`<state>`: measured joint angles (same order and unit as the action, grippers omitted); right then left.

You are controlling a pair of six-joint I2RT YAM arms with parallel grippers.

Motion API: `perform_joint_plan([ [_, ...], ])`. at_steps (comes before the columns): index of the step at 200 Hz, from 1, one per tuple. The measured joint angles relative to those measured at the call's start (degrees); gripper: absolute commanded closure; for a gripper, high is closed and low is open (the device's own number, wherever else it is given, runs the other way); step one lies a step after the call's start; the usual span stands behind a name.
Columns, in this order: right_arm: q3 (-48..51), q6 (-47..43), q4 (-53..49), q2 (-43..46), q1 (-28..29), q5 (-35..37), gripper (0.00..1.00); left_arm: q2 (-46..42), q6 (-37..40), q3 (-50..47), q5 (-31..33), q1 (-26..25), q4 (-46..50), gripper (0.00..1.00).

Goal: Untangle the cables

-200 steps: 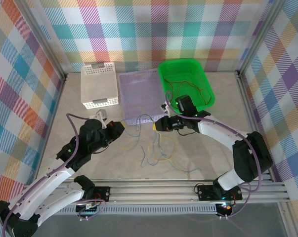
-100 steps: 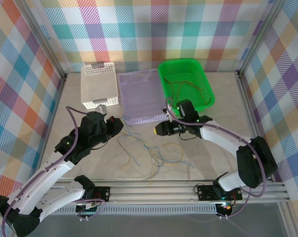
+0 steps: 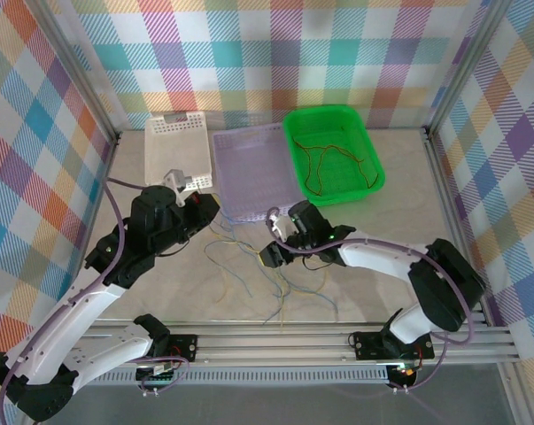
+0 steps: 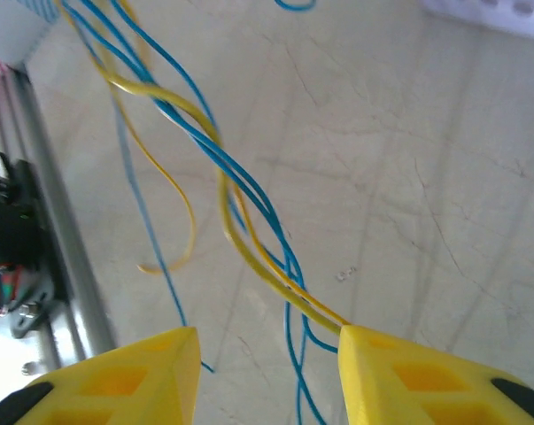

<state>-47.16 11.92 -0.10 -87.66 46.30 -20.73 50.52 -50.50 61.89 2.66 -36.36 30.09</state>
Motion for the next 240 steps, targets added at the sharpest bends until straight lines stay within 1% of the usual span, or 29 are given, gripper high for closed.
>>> perform_joint_plan([
  [13, 0.31, -0.22, 0.96, -2.1, 0.68, 0.9, 0.55, -0.02, -0.02, 0.15, -0.02, 0.0, 0.02, 1.0],
  [25, 0.35, -0.44, 1.51, -3.85, 1.31, 1.92, 0.61, -0.02, -0.04, 0.15, -0.02, 0.0, 0.04, 1.0],
  [49, 0.35, -1.05, 2.49, -5.4, 2.14, 3.58, 0.88, -0.11, -0.07, 0.35, 0.0, 0.0, 0.26, 1.0],
  [66, 0.35, -0.76, 2.58, -5.66, 2.23, 4.85, 1.0, -0.11, 0.04, 2.19, 0.09, 0.0, 2.25, 1.0],
  [106, 0.26, -1.09, 1.25, -5.88, 2.32, 9.29, 1.0, -0.5, 3.06, 11.98, 3.65, 0.0, 8.31, 1.0],
  [142, -1.88, -1.03, -2.6, -9.55, 2.32, 13.6, 1.0, -0.33, 7.26, 21.31, 8.5, 0.0, 14.86, 1.0],
  [163, -2.56, -0.83, -4.13, -11.26, 2.25, 14.88, 1.0, 0.63, 9.55, 26.05, 11.19, 0.0, 18.12, 1.0],
  [187, -2.78, -0.57, -4.7, -11.3, 1.68, 15.39, 1.0, 1.97, 12.17, 31.28, 14.51, 0.0, 21.51, 1.0],
  [208, -2.8, 0.13, -5.29, -11.28, -0.37, 15.15, 1.0, 3.21, 14.8, 36.02, 17.7, 0.0, 24.04, 1.0],
  [240, -2.8, 2.23, -5.81, -11.21, -5.55, 14.25, 1.0, 5.79, 19.17, 43.87, 22.23, 0.0, 27.23, 1.0],
])
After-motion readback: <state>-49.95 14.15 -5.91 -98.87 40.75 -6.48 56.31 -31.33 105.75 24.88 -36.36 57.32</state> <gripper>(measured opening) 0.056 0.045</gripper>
